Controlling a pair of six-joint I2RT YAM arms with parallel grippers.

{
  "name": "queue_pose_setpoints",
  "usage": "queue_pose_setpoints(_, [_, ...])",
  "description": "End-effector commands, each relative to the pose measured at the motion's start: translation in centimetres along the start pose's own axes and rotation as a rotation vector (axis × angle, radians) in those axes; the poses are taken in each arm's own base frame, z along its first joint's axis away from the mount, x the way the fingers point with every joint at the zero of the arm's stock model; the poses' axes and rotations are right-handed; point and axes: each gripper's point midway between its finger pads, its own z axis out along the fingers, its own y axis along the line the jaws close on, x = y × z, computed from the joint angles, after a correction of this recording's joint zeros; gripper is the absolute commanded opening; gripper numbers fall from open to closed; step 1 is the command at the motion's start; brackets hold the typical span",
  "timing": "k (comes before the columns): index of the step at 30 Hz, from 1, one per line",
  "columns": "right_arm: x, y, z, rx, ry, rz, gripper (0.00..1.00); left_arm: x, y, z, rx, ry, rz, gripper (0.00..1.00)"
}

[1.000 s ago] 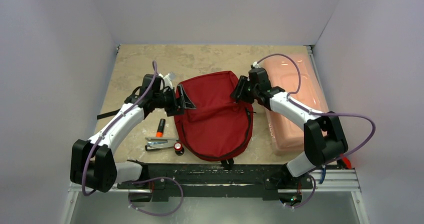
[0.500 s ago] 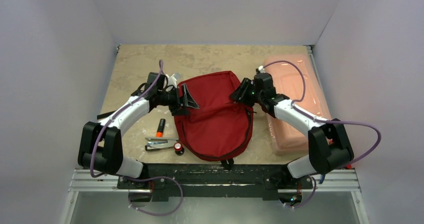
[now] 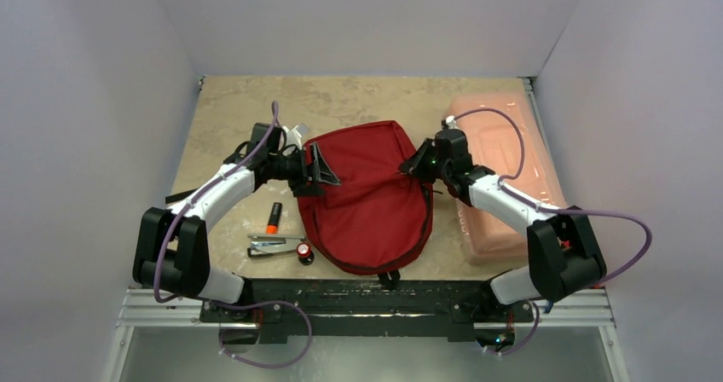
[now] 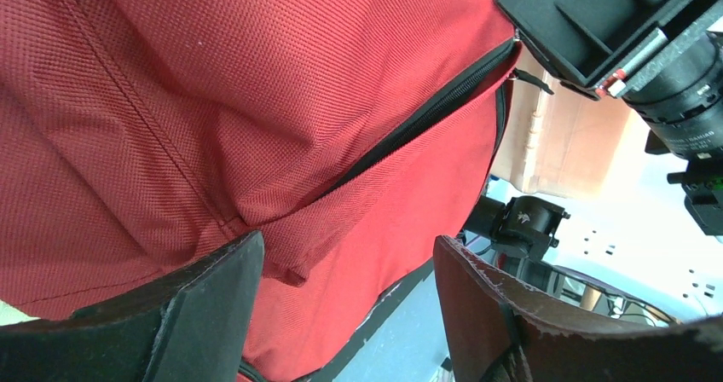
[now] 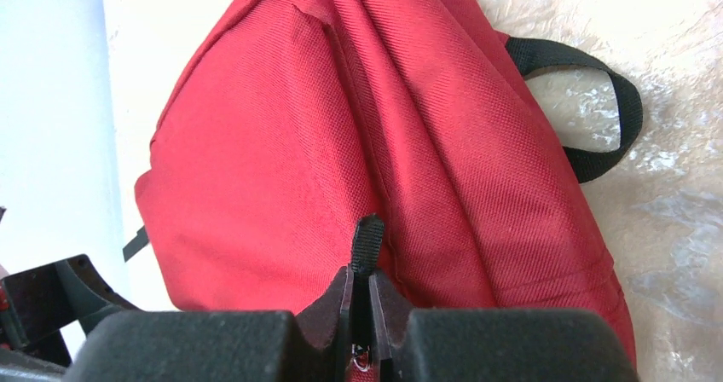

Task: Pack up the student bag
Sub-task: Unzip the student bag at the center of the board.

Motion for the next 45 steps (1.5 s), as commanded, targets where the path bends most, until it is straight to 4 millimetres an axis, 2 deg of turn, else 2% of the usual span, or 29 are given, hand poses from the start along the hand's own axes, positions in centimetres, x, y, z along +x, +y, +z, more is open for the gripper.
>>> queue_pose_setpoints(1, [-3.9,1.9,-2.3,0.004,-0.161,-0.108,0.13,-0.6,-0.9,-0.4,0.029,-0.027,0.056,0.72])
queue_pose_setpoints(6, [-4.6,2.7,-2.8,-0.018,-0.184,-0.167,0.03,-0.7,-1.2,-0.4,0.05,-0.027,0.06,0.72])
queue_pose_setpoints(14, [-5.1,3.2,-2.5,-0.024,-0.19,-0.203,0.15,-0.4,-1.1,-0.4,0.052,-0.022,0.062,0.72])
queue_pose_setpoints(18, [-5.4,3.5,-2.4,-0.029,-0.196,-0.217,0.25,-0.3,-1.0,-0.4,0.048,-0.019,0.064,0.72])
queue_pose_setpoints(21, [-5.5,3.5,-2.2,-0.024,-0.194,-0.226,0.25,-0.4,-1.2,-0.3,0.06,-0.019,0.064,0.72])
queue_pose_setpoints(28, [-5.2,3.4,-1.5,-0.022,-0.176,-0.231,0.17,-0.3,-1.1,-0.3,0.058,-0.017,0.062,0.72])
queue_pose_setpoints(31, [-5.1,2.8,-1.5,-0.002,-0.17,-0.241,0.28,-0.4,-1.1,-0.4,0.052,-0.022,0.068,0.72])
queue_pose_setpoints(37, [-5.3,0.1,-2.2,0.132,-0.192,-0.247,0.47,-0.4,-1.2,-0.3,0.062,-0.02,0.065,0.72])
queue_pose_setpoints(39, [-4.4,0.3,-2.0,0.1,-0.157,-0.203,0.52,-0.4,-1.2,-0.3,0.06,-0.021,0.065,0.72])
queue_pose_setpoints(42, [-3.4,0.6,-1.5,0.038,-0.122,-0.18,0.51,-0.3,-1.1,-0.3,0.059,-0.018,0.063,0.72])
queue_pose_setpoints(45, [-2.8,2.0,-1.2,-0.061,-0.105,-0.179,0.45,-0.3,-1.2,-0.3,0.061,-0.021,0.065,0.72])
